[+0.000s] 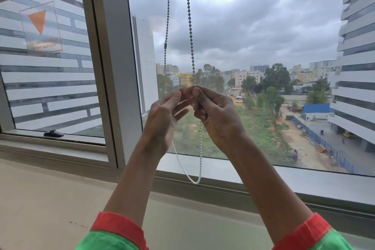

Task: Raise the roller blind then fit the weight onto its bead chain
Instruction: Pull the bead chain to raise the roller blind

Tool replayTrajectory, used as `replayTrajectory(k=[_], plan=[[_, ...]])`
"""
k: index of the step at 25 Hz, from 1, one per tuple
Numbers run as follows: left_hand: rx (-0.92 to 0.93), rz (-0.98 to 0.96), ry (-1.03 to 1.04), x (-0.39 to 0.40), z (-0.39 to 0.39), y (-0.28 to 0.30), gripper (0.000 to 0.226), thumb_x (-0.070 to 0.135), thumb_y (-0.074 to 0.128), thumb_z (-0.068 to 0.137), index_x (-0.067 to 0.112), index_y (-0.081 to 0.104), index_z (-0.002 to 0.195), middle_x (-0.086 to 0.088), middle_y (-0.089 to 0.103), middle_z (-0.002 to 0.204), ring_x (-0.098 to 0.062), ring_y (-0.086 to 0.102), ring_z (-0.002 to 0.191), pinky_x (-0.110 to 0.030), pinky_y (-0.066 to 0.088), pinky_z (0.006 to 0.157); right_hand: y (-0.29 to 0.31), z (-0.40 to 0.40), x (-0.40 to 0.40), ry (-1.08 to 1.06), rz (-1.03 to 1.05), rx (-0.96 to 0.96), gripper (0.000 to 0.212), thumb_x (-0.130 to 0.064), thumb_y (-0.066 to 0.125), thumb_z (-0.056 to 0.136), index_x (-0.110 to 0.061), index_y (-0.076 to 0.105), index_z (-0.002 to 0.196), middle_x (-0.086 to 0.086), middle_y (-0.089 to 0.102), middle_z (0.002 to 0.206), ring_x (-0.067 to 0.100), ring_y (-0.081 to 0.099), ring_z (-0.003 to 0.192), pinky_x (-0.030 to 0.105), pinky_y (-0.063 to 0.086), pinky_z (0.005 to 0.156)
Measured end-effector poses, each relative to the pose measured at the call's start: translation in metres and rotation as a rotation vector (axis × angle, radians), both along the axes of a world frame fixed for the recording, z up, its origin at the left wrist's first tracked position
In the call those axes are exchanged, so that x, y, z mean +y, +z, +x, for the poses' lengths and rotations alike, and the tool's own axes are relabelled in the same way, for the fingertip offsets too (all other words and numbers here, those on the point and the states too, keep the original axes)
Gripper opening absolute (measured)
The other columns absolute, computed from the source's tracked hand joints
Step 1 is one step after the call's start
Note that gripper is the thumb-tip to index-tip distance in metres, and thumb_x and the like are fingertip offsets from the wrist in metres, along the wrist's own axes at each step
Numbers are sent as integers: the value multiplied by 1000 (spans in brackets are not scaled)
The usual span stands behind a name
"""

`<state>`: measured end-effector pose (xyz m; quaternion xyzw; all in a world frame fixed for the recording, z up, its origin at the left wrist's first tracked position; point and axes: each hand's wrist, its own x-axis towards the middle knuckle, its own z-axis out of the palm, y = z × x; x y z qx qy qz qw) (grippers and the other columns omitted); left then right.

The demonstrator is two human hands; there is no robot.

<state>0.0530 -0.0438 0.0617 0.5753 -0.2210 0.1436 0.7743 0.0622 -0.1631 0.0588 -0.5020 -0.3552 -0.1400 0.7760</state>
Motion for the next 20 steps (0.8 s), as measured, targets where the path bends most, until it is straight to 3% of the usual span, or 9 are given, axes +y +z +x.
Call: replayTrajectory(k=[4, 7, 9, 12, 14, 17, 20], plan=[[-111, -61, -33, -10, -3, 52, 33, 15, 35, 100, 0, 54, 123, -15, 68, 109, -28, 64, 108, -39, 50, 96, -24, 4, 8, -10, -47, 15, 21, -5, 49, 93, -7, 70, 87, -4, 49, 54, 2, 39, 49, 12, 29, 47], [-135, -24, -61, -17, -3, 77, 30, 15, 33, 100, 5, 56, 117, -7, 70, 87, -17, 68, 79, -30, 54, 71, -43, 2, 13, -7, -61, 31, 22, -6, 50, 93, -9, 70, 84, -4, 48, 54, 5, 37, 52, 15, 27, 50], [-132, -40, -16, -18, 3, 77, 29, 13, 34, 100, 7, 62, 102, 1, 57, 61, -10, 46, 51, -21, 37, 52, -51, 3, 11, -2, -66, 42, 21, -5, 50, 93, -7, 70, 86, -5, 47, 53, 5, 37, 52, 15, 26, 50], [-163, -67, 38, -17, 7, 59, 33, 11, 34, 100, 11, 60, 80, 3, 40, 51, -8, 27, 46, -20, 22, 48, -59, 8, 5, 9, -116, 57, 19, -5, 51, 91, -3, 70, 89, -1, 52, 55, 8, 39, 53, 16, 28, 50], [-209, -63, 63, -15, 6, 49, 34, 12, 34, 100, 14, 58, 76, 5, 37, 50, -8, 25, 47, -20, 21, 48, -59, 10, 0, 5, -169, 84, 20, -11, 54, 90, 0, 70, 95, 4, 64, 65, 13, 47, 57, 18, 37, 55], [-228, -71, 122, -6, 2, 36, 33, 16, 37, 100, 17, 59, 76, 10, 38, 47, -7, 28, 48, -20, 24, 50, -45, 11, -6, -30, -236, 126, 41, -34, 53, 85, -5, 66, 111, 11, 72, 100, 21, 64, 82, 28, 50, 75], [-202, -45, 161, -1, -2, 13, 32, 20, 37, 100, 19, 60, 77, 12, 40, 49, -5, 33, 49, -22, 28, 57, -11, 9, -8, -92, -189, 59, 39, -31, 45, 94, -5, 62, 118, 15, 69, 114, 29, 66, 101, 36, 51, 90]])
